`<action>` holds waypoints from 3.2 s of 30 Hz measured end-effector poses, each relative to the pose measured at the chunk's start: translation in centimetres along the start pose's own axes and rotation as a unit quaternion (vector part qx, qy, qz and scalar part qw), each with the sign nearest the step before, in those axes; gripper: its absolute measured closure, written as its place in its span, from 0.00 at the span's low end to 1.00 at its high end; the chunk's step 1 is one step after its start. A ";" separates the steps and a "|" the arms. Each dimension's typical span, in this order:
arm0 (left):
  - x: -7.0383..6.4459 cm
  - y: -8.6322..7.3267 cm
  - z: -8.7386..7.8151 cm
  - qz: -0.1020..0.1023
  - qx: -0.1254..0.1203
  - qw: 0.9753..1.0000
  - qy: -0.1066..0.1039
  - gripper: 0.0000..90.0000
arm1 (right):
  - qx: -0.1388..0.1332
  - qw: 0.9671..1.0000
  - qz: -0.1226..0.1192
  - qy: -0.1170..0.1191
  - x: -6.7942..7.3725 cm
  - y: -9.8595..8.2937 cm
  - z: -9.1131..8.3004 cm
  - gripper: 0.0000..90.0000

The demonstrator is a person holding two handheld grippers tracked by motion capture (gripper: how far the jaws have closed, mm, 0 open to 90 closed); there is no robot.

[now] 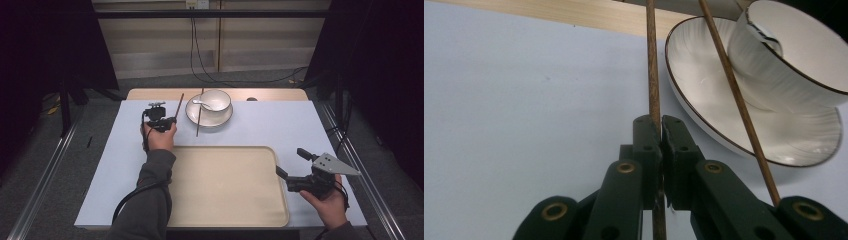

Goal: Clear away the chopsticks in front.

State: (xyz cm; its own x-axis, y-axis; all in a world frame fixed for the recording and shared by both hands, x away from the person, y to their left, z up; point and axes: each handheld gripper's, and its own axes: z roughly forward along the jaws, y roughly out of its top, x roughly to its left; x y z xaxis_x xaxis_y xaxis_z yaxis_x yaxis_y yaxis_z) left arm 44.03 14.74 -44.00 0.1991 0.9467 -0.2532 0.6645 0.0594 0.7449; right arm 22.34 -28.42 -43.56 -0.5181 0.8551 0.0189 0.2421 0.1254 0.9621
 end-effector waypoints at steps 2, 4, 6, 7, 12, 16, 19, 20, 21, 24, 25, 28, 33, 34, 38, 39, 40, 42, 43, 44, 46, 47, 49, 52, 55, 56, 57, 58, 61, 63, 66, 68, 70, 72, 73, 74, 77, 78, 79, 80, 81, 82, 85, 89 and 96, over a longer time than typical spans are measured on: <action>0.1 -0.2 -1.1 0.003 -0.008 1.000 -0.001 0.95 | -0.002 1.000 0.001 -0.003 0.1 0.0 0.0 0.04; 0.2 -0.6 -2.7 0.004 -0.018 1.000 0.002 0.95 | -0.001 1.000 -0.001 -0.003 0.1 0.0 0.1 0.04; 0.3 -0.8 -3.2 -0.001 -0.020 1.000 -0.003 0.95 | -0.002 1.000 -0.001 -0.001 0.1 0.0 0.1 0.04; 0.4 -1.3 -4.2 -0.019 -0.025 0.999 -0.007 0.95 | -0.003 1.000 0.000 -0.002 0.1 0.0 0.1 0.04; 0.4 -2.5 -5.6 -0.026 -0.025 0.999 -0.012 0.95 | -0.002 1.000 -0.002 -0.002 0.2 0.0 0.1 0.04; 0.4 -4.1 -6.9 -0.048 -0.034 0.998 -0.024 0.95 | -0.002 1.000 -0.002 -0.003 0.1 0.0 0.0 0.04; 0.3 -5.4 -8.1 -0.052 -0.042 0.997 -0.029 0.95 | -0.002 1.000 0.000 -0.005 0.2 0.0 0.0 0.04; 0.2 -5.7 -8.4 -0.050 -0.045 0.997 -0.028 0.95 | -0.002 1.000 -0.002 -0.002 0.2 0.0 0.0 0.04; 0.2 -6.1 -8.7 -0.049 -0.044 0.997 -0.027 0.95 | -0.003 1.000 -0.004 -0.001 0.2 0.0 0.0 0.04; -0.1 -6.8 -9.2 -0.042 -0.044 0.998 -0.021 0.95 | -0.002 1.000 -0.003 -0.001 0.2 0.0 0.0 0.04; -0.1 -7.1 -9.5 -0.038 -0.044 0.998 -0.018 0.95 | -0.001 1.000 -0.002 -0.003 0.2 0.0 0.0 0.04; -0.4 -8.3 -10.3 -0.040 -0.042 0.998 -0.021 0.95 | -0.001 1.000 -0.005 -0.003 0.2 0.0 0.1 0.04; -0.7 -10.5 -12.0 -0.048 -0.046 0.997 -0.029 0.95 | 0.000 1.000 -0.007 0.001 0.3 0.0 0.1 0.04; -0.7 -10.5 -12.0 -0.048 -0.046 0.997 -0.029 0.95 | 0.000 1.000 -0.007 0.001 0.3 0.0 0.1 0.04; -0.8 -12.4 -13.3 -0.054 -0.052 0.997 -0.037 0.95 | -0.002 1.000 -0.006 -0.001 0.3 0.0 0.1 0.04; -0.9 -12.7 -13.6 -0.052 -0.053 0.996 -0.039 0.95 | -0.002 1.000 -0.006 -0.001 0.3 0.0 0.1 0.04; -0.9 -12.7 -13.6 -0.052 -0.053 0.996 -0.039 0.95 | -0.002 1.000 -0.006 -0.001 0.3 0.0 0.1 0.04; -1.1 -13.2 -14.2 -0.046 -0.052 0.997 -0.040 0.95 | -0.002 1.000 -0.005 -0.002 0.3 0.0 0.1 0.04; -1.2 -13.5 -14.4 -0.044 -0.051 0.997 -0.041 0.95 | -0.002 1.000 -0.006 -0.002 0.3 0.0 0.1 0.04; -1.2 -13.7 -14.5 -0.044 -0.049 0.997 -0.040 0.95 | 0.000 1.000 -0.006 -0.002 0.3 0.0 0.1 0.04; -1.2 -14.4 -14.9 -0.045 -0.046 0.997 -0.046 0.95 | 0.001 1.000 -0.008 0.000 0.4 0.0 0.1 0.04; -1.3 -14.7 -15.0 -0.045 -0.043 0.997 -0.046 0.95 | 0.001 1.000 -0.008 0.000 0.4 0.0 0.1 0.04; -1.4 -15.1 -15.2 -0.042 -0.039 0.997 -0.048 0.95 | 0.002 1.000 -0.008 0.001 0.4 0.0 0.1 0.04; -1.6 -15.6 -15.5 -0.041 -0.034 0.997 -0.053 0.95 | 0.001 1.000 -0.008 -0.001 0.4 -0.1 0.2 0.04; -1.9 -16.0 -15.7 -0.037 -0.028 0.997 -0.055 0.95 | 0.001 1.000 -0.009 0.002 0.4 -0.1 0.2 0.04; -2.0 -16.1 -15.8 -0.036 -0.026 0.997 -0.058 0.95 | 0.002 1.000 -0.010 0.001 0.5 -0.1 0.2 0.04; -2.1 -16.2 -15.9 -0.034 -0.024 0.997 -0.059 0.95 | 0.002 1.000 -0.010 -0.003 0.5 0.0 0.2 0.04; -2.3 -16.3 -15.9 -0.030 -0.022 0.998 -0.058 0.95 | 0.003 1.000 -0.009 -0.002 0.5 0.0 0.2 0.04; -2.4 -16.6 -15.7 -0.027 -0.015 0.998 -0.056 0.95 | 0.004 1.000 -0.011 -0.002 0.6 0.0 0.2 0.04; -2.4 -16.8 -15.4 -0.029 -0.006 0.998 -0.056 0.95 | 0.003 1.000 -0.010 -0.003 0.6 0.0 0.2 0.04; -2.4 -17.0 -15.0 -0.033 0.005 0.998 -0.050 0.95 | 0.004 1.000 -0.012 -0.001 0.5 -0.1 0.2 0.04; -2.3 -17.0 -14.7 -0.032 0.012 0.998 -0.052 0.95 | 0.004 1.000 -0.012 -0.001 0.6 0.0 0.2 0.04; -2.3 -17.0 -14.5 -0.032 0.015 0.998 -0.049 0.95 | 0.004 1.000 -0.011 -0.002 0.6 0.0 0.2 0.04; -2.3 -17.2 -14.1 -0.039 0.020 0.998 -0.048 0.95 | 0.004 1.000 -0.010 -0.001 0.5 0.0 0.2 0.04; -2.2 -17.2 -14.0 -0.037 0.022 0.998 -0.046 0.95 | 0.004 1.000 -0.012 0.001 0.5 0.0 0.2 0.04; -2.2 -17.2 -14.0 -0.037 0.022 0.998 -0.046 0.95 | 0.004 1.000 -0.012 0.001 0.5 0.0 0.2 0.04; -2.2 -17.2 -13.7 -0.037 0.026 0.998 -0.041 0.95 | 0.004 1.000 -0.009 0.000 0.5 -0.1 0.2 0.04; -2.2 -17.2 -13.7 -0.038 0.028 0.998 -0.039 0.95 | 0.005 1.000 -0.008 0.001 0.5 -0.1 0.2 0.04; -2.2 -17.2 -13.6 -0.036 0.027 0.998 -0.038 0.95 | 0.005 1.000 -0.008 0.002 0.5 -0.1 0.2 0.04; -2.2 -17.2 -13.6 -0.036 0.027 0.998 -0.038 0.95 | 0.005 1.000 -0.008 0.002 0.5 -0.1 0.2 0.04; -2.3 -17.2 -13.6 -0.033 0.029 0.998 -0.037 0.95 | 0.005 1.000 -0.011 0.004 0.5 -0.1 0.2 0.04; -2.3 -17.2 -13.5 -0.031 0.029 0.998 -0.037 0.95 | 0.005 1.000 -0.011 0.005 0.6 -0.1 0.2 0.04; -2.4 -17.2 -13.4 -0.030 0.032 0.998 -0.039 0.94 | 0.006 1.000 -0.010 0.004 0.5 -0.1 0.2 0.04; -2.5 -17.0 -13.4 -0.032 0.029 0.998 -0.048 0.91 | 0.007 1.000 -0.012 0.006 0.6 -0.1 0.3 0.04; -2.8 -15.7 -13.5 -0.026 0.010 0.998 -0.060 0.75 | 0.006 1.000 -0.011 0.006 0.5 -0.1 0.2 0.04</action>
State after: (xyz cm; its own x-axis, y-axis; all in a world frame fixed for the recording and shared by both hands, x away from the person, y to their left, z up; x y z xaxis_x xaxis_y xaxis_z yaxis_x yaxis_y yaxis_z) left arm 23.39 15.46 -46.66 0.2478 0.8979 -0.3638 0.6897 0.1001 0.7171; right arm 22.26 -27.86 -43.69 -0.5332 0.8460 0.0009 0.2405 0.1506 0.9589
